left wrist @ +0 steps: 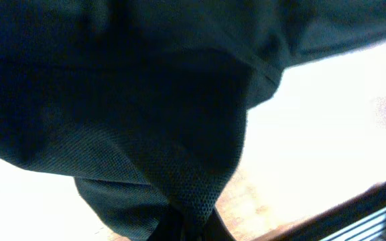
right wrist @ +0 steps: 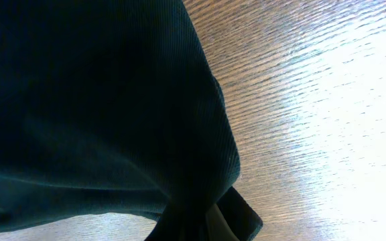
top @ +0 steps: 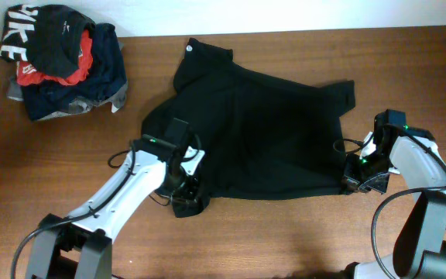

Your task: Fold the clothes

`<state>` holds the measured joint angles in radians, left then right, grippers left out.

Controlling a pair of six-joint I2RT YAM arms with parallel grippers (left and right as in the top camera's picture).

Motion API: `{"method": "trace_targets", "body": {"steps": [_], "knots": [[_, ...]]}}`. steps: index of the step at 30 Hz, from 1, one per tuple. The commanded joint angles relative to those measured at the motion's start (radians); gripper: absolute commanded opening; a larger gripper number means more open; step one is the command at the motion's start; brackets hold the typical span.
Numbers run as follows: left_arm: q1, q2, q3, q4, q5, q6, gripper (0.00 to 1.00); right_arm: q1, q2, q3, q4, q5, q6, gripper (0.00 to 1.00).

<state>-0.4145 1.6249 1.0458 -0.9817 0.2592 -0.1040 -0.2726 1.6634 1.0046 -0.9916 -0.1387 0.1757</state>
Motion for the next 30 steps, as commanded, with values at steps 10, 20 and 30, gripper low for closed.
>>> {"method": "trace_targets", "body": {"steps": [10, 20, 30], "knots": [[-0.061, -0.017, 0.019, -0.138, -0.136, -0.101, 0.01, -0.010, -0.025, 0.021, 0.005, 0.016, -0.006, 0.04], [-0.061, -0.017, 0.019, -0.179, -0.069, -0.164, 0.25, -0.010, -0.025, 0.021, 0.014, 0.016, -0.006, 0.05], [-0.024, -0.017, 0.109, -0.129, -0.182, -0.164, 0.93, -0.010, -0.025, 0.021, 0.023, 0.016, -0.006, 0.06]]}}
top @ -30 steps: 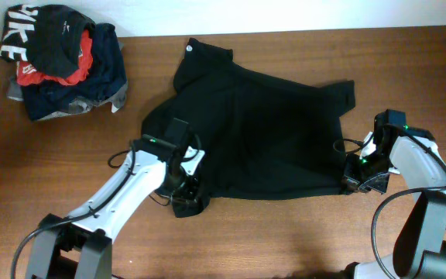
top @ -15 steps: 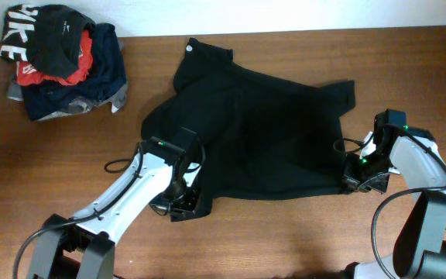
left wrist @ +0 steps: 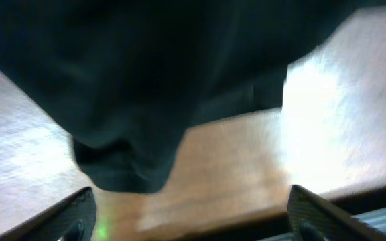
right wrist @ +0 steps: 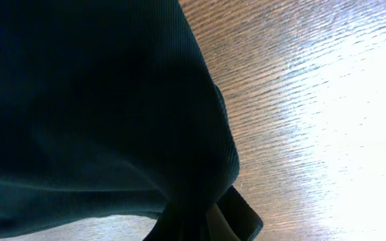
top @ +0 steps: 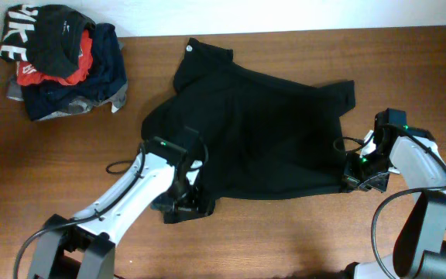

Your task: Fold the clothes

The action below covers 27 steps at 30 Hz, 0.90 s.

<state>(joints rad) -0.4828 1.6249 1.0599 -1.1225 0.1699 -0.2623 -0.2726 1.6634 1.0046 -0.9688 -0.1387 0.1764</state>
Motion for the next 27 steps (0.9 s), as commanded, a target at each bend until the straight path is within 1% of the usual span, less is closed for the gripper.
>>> {"method": "trace_targets", "body": {"steps": [1, 4, 6, 7, 10, 14, 17, 18, 20, 21, 22, 23, 25, 27], "knots": [[0.063, -0.017, 0.126, 0.016, -0.125, -0.006, 0.94, -0.010, -0.025, 0.021, 0.000, 0.016, -0.007, 0.06], [0.122, -0.017, 0.199, 0.062, -0.193, -0.005, 0.99, -0.010, -0.025, 0.021, 0.002, 0.016, -0.007, 0.06], [0.161, -0.017, 0.210, 0.124, -0.206, 0.023, 0.99, -0.010, -0.025, 0.021, 0.004, 0.015, -0.007, 0.07], [0.181, -0.016, 0.209, 0.159, -0.209, 0.045, 0.99, -0.010, -0.025, 0.021, 0.004, 0.015, -0.007, 0.10], [0.234, 0.001, 0.197, 0.236, -0.241, 0.059, 0.99, -0.010, -0.025, 0.021, 0.004, 0.015, -0.007, 0.11], [0.283, 0.055, 0.197, 0.286, -0.238, 0.058, 0.99, -0.010, -0.025, 0.021, 0.006, 0.016, -0.007, 0.11], [0.290, 0.100, 0.197, 0.319, -0.238, 0.058, 0.99, -0.010, -0.025, 0.021, 0.012, 0.015, -0.007, 0.12], [0.290, 0.117, 0.197, 0.330, -0.238, 0.058, 0.98, -0.010, -0.025, 0.021, 0.015, 0.015, -0.007, 0.12], [0.290, 0.150, 0.197, 0.345, -0.238, 0.058, 0.91, -0.010, -0.025, 0.021, 0.015, 0.015, -0.007, 0.12], [0.290, 0.169, 0.197, 0.349, -0.238, 0.058, 0.89, -0.010, -0.025, 0.021, 0.015, 0.016, -0.008, 0.19], [0.290, 0.188, 0.197, 0.352, -0.238, 0.058, 0.84, -0.009, -0.025, 0.021, 0.015, 0.016, -0.008, 0.21], [0.290, 0.206, 0.197, 0.353, -0.240, 0.058, 0.81, -0.009, -0.024, 0.021, 0.015, 0.016, -0.008, 0.23], [0.291, 0.241, 0.197, 0.356, -0.259, 0.058, 0.79, -0.010, -0.025, 0.021, 0.016, 0.016, -0.008, 0.26], [0.291, 0.268, 0.197, 0.369, -0.277, 0.058, 0.78, -0.010, -0.025, 0.021, 0.016, 0.016, -0.008, 0.27]]}}
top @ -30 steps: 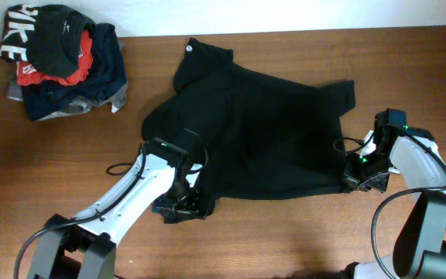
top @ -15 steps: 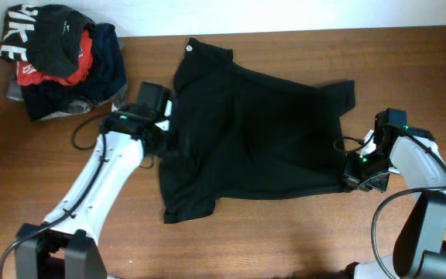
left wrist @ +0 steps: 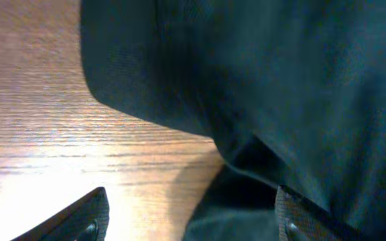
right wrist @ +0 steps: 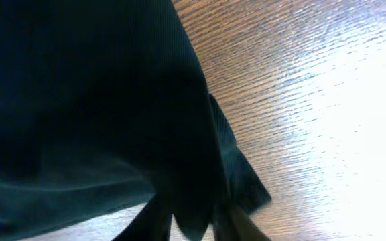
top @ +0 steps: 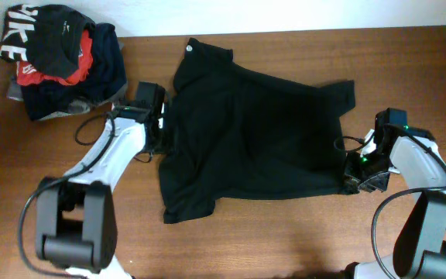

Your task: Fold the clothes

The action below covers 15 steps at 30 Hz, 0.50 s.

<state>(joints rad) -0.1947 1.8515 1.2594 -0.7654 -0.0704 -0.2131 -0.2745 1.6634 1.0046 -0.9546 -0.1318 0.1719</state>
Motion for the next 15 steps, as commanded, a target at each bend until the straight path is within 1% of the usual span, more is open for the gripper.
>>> {"method": "trace_targets", "body": {"steps": [1, 12, 15], "knots": [[0.003, 0.052, -0.002, 0.021, -0.036, 0.009, 0.77, -0.008, -0.025, 0.021, 0.002, 0.009, -0.004, 0.27], [0.002, 0.068, -0.002, 0.154, -0.035, 0.009, 0.66, -0.007, -0.024, 0.021, 0.010, 0.009, -0.007, 0.29], [0.002, 0.080, -0.002, 0.174, -0.035, 0.009, 0.59, -0.007, -0.024, 0.021, 0.015, 0.009, -0.007, 0.30]]}}
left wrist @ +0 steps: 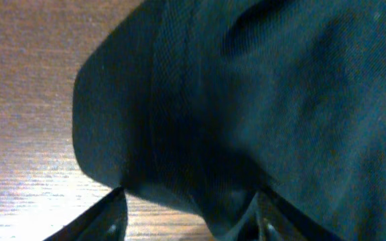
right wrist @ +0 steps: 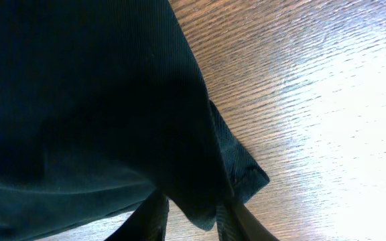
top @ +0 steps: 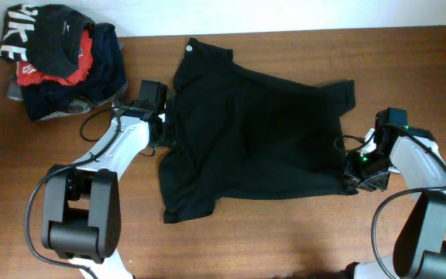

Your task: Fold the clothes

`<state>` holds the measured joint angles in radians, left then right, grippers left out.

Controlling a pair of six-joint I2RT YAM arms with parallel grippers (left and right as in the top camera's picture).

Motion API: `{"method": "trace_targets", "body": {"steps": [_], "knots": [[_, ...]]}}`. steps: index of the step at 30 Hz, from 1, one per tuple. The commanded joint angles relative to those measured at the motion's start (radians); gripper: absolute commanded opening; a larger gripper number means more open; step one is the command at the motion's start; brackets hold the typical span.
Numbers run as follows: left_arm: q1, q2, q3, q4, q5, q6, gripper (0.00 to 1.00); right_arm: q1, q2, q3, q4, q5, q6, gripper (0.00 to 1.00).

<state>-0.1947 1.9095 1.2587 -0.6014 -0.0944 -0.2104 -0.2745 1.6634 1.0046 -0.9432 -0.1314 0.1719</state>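
Observation:
A black shirt (top: 262, 139) lies spread over the middle of the wooden table (top: 285, 240). My left gripper (top: 162, 132) is at the shirt's left sleeve edge. In the left wrist view it (left wrist: 187, 219) is open wide, with a rounded fold of the cloth (left wrist: 246, 100) bulging down between the fingers. My right gripper (top: 352, 177) is at the shirt's lower right hem corner. In the right wrist view it (right wrist: 193, 222) is open a little, and the loose corner of the cloth (right wrist: 79, 100) hangs between its fingers.
A pile of other clothes (top: 60, 62), black, red and navy, sits at the back left corner. Bare wood runs along the front edge, and the shirt's lower left hem corner (top: 184, 205) lies there.
My left gripper has come closer onto the sleeve fold, still open. The right jaws have parted slightly more around the hem corner. The shirt lies as before.
Both grippers first pinched the shirt's lower hem corners, left and right. Then the left one was open and its corner lay on the table. After that the left arm was up at the left sleeve, and the right jaws had loosened on their corner.

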Motion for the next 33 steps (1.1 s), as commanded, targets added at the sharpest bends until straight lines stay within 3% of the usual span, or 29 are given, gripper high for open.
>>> {"method": "trace_targets", "body": {"steps": [1, 3, 9, 16, 23, 30, 33], "knots": [[0.002, 0.036, -0.002, 0.008, -0.011, 0.006, 0.56, -0.007, -0.024, 0.021, 0.005, 0.009, -0.007, 0.30], [0.002, 0.058, -0.002, 0.006, -0.011, 0.006, 0.53, -0.008, -0.024, 0.021, 0.006, 0.009, -0.007, 0.30], [0.005, 0.088, -0.001, 0.019, -0.045, 0.006, 0.29, -0.008, -0.024, 0.021, 0.016, 0.008, -0.007, 0.33], [0.011, 0.085, 0.039, 0.022, -0.212, 0.006, 0.21, -0.007, -0.024, 0.021, 0.017, 0.008, -0.007, 0.34], [0.011, 0.085, 0.063, 0.022, -0.454, 0.024, 0.20, -0.008, -0.024, 0.021, 0.016, 0.008, -0.007, 0.34], [0.011, 0.085, 0.063, -0.009, -0.583, 0.055, 0.22, -0.007, -0.024, 0.021, 0.016, 0.008, -0.007, 0.34], [0.011, 0.085, 0.063, -0.021, -0.595, 0.055, 0.53, -0.007, -0.024, 0.021, 0.016, 0.008, -0.007, 0.34]]}}
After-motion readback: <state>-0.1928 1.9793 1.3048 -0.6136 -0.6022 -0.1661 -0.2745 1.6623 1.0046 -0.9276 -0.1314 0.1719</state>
